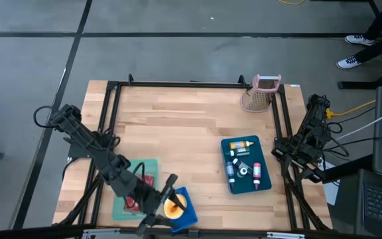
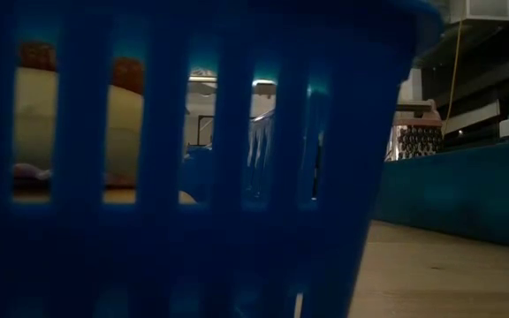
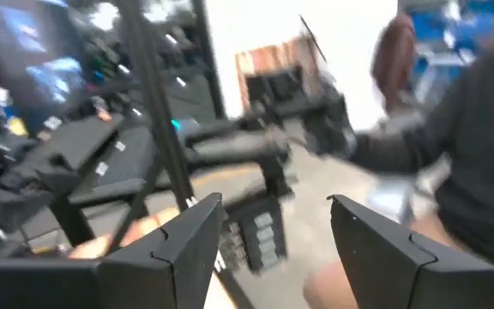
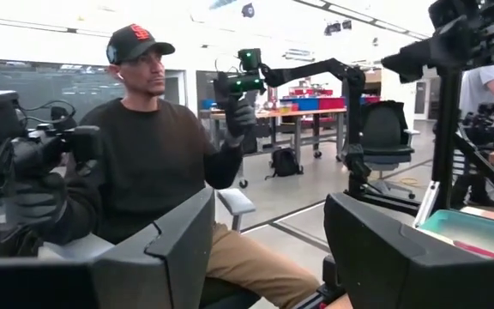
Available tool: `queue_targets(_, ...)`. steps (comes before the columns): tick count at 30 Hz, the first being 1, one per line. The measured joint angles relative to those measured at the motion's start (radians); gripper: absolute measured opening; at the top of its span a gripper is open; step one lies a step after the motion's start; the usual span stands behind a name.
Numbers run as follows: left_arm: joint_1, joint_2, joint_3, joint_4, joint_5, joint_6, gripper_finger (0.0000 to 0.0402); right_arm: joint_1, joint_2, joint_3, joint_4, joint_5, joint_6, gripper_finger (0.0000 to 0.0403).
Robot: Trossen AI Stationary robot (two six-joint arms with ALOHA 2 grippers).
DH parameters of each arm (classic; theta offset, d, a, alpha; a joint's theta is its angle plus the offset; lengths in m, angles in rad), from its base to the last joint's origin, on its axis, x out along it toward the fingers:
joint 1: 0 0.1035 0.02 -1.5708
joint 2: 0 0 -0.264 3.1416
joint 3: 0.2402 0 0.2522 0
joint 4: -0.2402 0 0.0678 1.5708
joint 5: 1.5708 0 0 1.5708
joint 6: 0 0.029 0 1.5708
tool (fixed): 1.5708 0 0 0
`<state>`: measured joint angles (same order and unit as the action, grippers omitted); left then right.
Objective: Pick & Place Food Item
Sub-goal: Return to Home Position
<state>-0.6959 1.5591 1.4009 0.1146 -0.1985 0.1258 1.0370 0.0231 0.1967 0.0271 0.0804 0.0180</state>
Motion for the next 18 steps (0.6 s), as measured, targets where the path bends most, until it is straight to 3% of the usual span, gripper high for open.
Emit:
queue_targets(5,-0.005,-0.013,-0.011,-0.088,0.021,0.044,0.0214,0.000,0.000,0.000,-0.003,-0.002,0.007,0.0217)
queue_targets(8,0.001,-0.086,-0.090,-0.068,0.006,0.042,0.0214,0.000,-0.002,0.000,-0.035,-0.052,0.000,0.0217)
queue_targets(12,0.006,-0.252,-0.306,0.029,-0.015,0.022,0.0214,0.000,-0.024,0.003,-0.061,-0.161,-0.058,0.0217)
queue_targets(18,-0.013,-0.606,-0.697,0.178,-0.081,-0.016,0.0214,0.000,-0.023,0.032,-0.161,-0.003,-0.001,0.0217)
